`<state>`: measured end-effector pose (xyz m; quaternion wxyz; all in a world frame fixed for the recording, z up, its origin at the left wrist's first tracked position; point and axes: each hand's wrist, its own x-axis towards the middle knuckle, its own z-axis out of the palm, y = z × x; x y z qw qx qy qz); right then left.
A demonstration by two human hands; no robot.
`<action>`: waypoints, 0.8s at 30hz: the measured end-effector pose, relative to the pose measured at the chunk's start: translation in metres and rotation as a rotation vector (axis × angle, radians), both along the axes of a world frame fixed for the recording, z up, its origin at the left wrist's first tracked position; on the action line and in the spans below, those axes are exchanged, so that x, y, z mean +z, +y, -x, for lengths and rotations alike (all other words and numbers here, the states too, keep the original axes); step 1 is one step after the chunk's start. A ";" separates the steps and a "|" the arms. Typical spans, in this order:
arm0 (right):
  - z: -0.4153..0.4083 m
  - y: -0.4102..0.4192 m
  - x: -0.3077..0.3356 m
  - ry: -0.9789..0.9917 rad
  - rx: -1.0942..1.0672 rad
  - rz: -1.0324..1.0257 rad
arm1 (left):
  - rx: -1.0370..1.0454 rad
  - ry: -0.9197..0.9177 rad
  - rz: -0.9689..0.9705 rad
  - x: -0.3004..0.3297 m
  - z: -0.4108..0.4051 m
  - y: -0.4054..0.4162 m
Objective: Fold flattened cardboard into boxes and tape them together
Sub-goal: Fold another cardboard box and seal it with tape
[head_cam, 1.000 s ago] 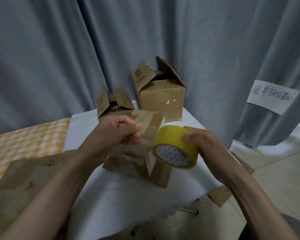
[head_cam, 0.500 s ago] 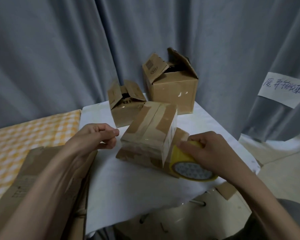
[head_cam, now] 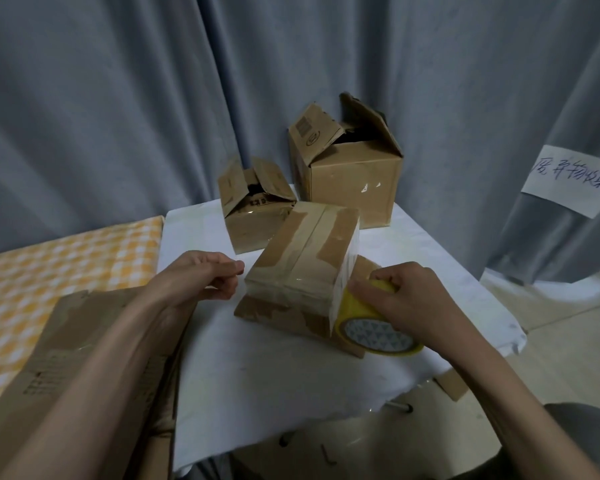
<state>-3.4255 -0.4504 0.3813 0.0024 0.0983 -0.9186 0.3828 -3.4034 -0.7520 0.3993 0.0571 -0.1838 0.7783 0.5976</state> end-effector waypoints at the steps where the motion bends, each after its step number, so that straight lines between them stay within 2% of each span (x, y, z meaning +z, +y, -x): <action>1: 0.001 0.001 -0.003 -0.001 0.009 0.012 | -0.001 -0.012 -0.009 -0.004 0.000 0.000; 7: 0.004 0.008 -0.023 -0.060 0.113 0.060 | 0.016 -0.080 -0.026 -0.026 -0.006 0.009; 9: 0.003 0.009 -0.030 -0.088 0.133 0.119 | 0.009 -0.047 0.060 -0.025 -0.008 0.009; 11: 0.003 0.010 -0.034 -0.112 0.165 0.181 | -0.022 -0.096 0.334 -0.018 -0.007 0.009; 13: 0.003 0.013 -0.037 -0.115 0.189 0.210 | -0.020 -0.135 0.820 -0.011 -0.007 0.013; 14: 0.004 0.013 -0.037 -0.123 0.194 0.225 | 0.029 -0.041 0.980 -0.008 -0.011 0.021; 15: 0.004 0.013 -0.037 -0.134 0.194 0.242 | 0.062 0.116 1.039 -0.005 -0.017 0.033; 17: 0.003 0.012 -0.037 -0.158 0.193 0.261 | 0.020 0.398 0.982 -0.004 -0.029 0.067; 18: 0.003 0.011 -0.037 -0.175 0.192 0.268 | -0.053 0.420 0.977 -0.007 -0.034 0.086; 21: 0.001 0.009 -0.040 -0.234 0.165 0.321 | -0.236 0.178 1.075 -0.024 -0.039 0.125; 24: -0.004 0.004 -0.037 -0.311 0.213 0.420 | -0.185 0.093 1.019 -0.030 -0.029 0.121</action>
